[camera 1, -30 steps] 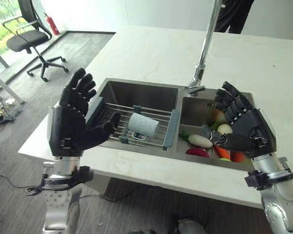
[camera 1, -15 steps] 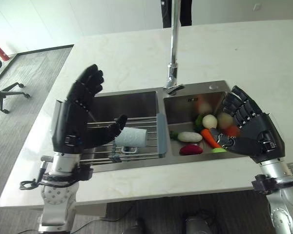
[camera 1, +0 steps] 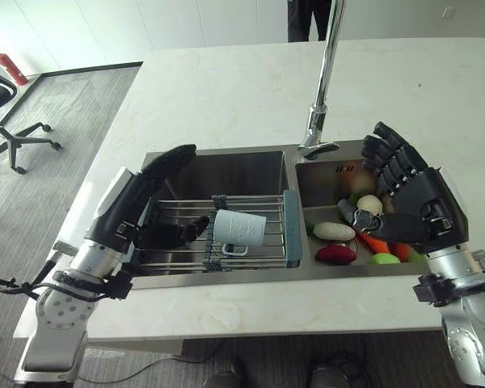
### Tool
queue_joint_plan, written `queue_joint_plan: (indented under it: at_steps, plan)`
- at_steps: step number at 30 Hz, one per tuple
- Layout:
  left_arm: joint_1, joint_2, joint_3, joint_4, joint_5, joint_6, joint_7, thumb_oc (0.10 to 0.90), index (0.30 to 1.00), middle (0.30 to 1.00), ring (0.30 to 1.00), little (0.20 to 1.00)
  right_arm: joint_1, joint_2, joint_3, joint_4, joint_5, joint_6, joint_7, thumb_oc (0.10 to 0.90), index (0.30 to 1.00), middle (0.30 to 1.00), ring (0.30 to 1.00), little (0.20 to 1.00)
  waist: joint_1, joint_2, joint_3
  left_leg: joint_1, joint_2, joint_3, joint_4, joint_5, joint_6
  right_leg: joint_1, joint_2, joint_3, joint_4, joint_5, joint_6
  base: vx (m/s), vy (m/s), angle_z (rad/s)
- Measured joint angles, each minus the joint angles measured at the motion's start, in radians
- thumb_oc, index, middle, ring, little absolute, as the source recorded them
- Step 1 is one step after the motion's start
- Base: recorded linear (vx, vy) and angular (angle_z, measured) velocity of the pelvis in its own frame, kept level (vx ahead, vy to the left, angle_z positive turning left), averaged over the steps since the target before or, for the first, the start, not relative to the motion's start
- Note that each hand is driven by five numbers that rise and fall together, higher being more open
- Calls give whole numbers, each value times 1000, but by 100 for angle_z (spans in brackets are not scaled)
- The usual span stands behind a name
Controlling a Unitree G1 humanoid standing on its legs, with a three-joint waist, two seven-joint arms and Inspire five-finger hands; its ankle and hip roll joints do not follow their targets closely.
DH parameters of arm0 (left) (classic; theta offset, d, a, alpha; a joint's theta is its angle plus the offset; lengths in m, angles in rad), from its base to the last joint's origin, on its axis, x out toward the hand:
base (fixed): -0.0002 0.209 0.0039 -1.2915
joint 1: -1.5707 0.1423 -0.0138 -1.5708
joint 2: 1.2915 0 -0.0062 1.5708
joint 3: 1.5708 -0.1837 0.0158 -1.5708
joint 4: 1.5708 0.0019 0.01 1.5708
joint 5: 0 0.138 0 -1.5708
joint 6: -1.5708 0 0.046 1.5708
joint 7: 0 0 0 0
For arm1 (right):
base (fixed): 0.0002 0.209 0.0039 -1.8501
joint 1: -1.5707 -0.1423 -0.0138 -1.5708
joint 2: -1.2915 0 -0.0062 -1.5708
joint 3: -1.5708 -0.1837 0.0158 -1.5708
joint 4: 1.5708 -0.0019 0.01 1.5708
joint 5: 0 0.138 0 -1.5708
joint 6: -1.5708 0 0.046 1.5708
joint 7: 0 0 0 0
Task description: Place the dishes in the dishwasher.
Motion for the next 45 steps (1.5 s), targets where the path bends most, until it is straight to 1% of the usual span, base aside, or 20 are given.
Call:
queue_joint_plan:
  at_steps: [2,3,6,8,11,14,16,21,27,29,32,34,43,45]
  plan:
    - [-2,70,-1,-14,34,41,-60,800,900,900,900,900,0,-12,1,0,0,16,0,800,900,900,900,900,-7,5,-6,-2,2,0,0,1,-1,-3,2,0,3,-1,-1,0,0,0]
    - [-2,73,-6,-14,34,51,-62,800,900,900,900,900,0,-15,2,0,0,19,0,800,900,900,900,900,-9,11,-13,-6,1,0,0,1,-1,-6,2,1,3,-1,-1,0,0,0]
    - [-53,142,-33,-11,40,96,-102,800,900,900,900,900,-7,-39,5,2,1,29,-1,800,900,900,900,900,-22,22,-21,-6,2,2,3,3,-3,-9,4,2,7,0,-1,0,0,0]
    - [-88,154,-33,-9,39,112,-112,800,900,900,900,900,-8,-41,4,2,1,29,-1,800,900,900,900,900,-25,31,-27,-5,3,3,1,3,-3,-10,5,2,10,0,-1,0,0,0]
    - [-138,156,-44,-7,32,146,-143,800,900,900,900,900,-9,-42,7,2,1,30,-1,800,900,900,900,900,-31,43,-35,-4,3,8,0,3,-3,-15,10,8,14,0,-1,-16,-4,-5]
    - [-167,156,-99,28,32,169,-149,800,900,900,900,900,-18,-43,14,3,1,35,-6,800,900,900,900,900,-45,51,-43,1,3,12,0,3,-4,-14,11,13,16,0,-1,-12,1,-5]
    - [-167,156,-121,50,32,190,-161,800,900,900,900,900,-21,-48,14,4,1,35,-6,800,900,900,900,900,-46,50,-45,12,6,26,-3,3,-4,-15,13,26,17,-1,-1,-12,4,-16]
    - [-191,156,-164,100,37,225,-177,800,900,900,900,900,-21,-48,14,9,1,35,-6,800,900,900,900,900,-63,42,-62,12,13,30,-1,5,-6,-21,19,32,21,-1,-3,-12,3,-4]
    - [-199,156,-186,112,43,264,-212,800,900,900,900,900,-22,-49,16,14,1,40,-5,800,900,900,900,900,-75,42,-68,12,17,34,-3,6,-8,-26,24,35,24,-1,-4,-4,1,-1]
    - [-217,156,-216,135,73,269,-216,800,900,900,900,900,-27,-49,16,40,1,41,-3,800,900,900,900,900,-75,42,-68,13,17,38,-3,6,-8,-28,25,39,26,-1,-4,-8,0,-7]
    - [-219,156,-221,158,80,271,-236,800,900,900,900,900,-29,-49,17,46,1,47,2,800,900,900,900,900,-76,42,-68,15,18,50,-4,6,-8,-35,27,51,30,0,-6,-6,-1,-11]
    - [-234,156,-231,178,113,272,-242,800,900,900,900,900,-29,-50,18,46,1,47,2,800,900,900,900,900,-77,42,-68,20,19,53,-4,6,-8,-33,28,56,32,0,-6,-6,0,-6]
    - [-236,156,-232,189,122,293,-259,800,900,900,900,900,-40,-52,23,46,1,47,4,800,900,900,900,900,-77,42,-68,23,19,55,-4,6,-9,-33,29,58,32,1,-7,0,0,0]
    - [-236,156,-233,190,143,293,-259,800,900,900,900,900,-41,-52,26,46,1,47,4,800,900,900,900,900,-77,42,-68,23,19,55,-4,6,-9,-33,29,58,32,1,-7,0,0,0]
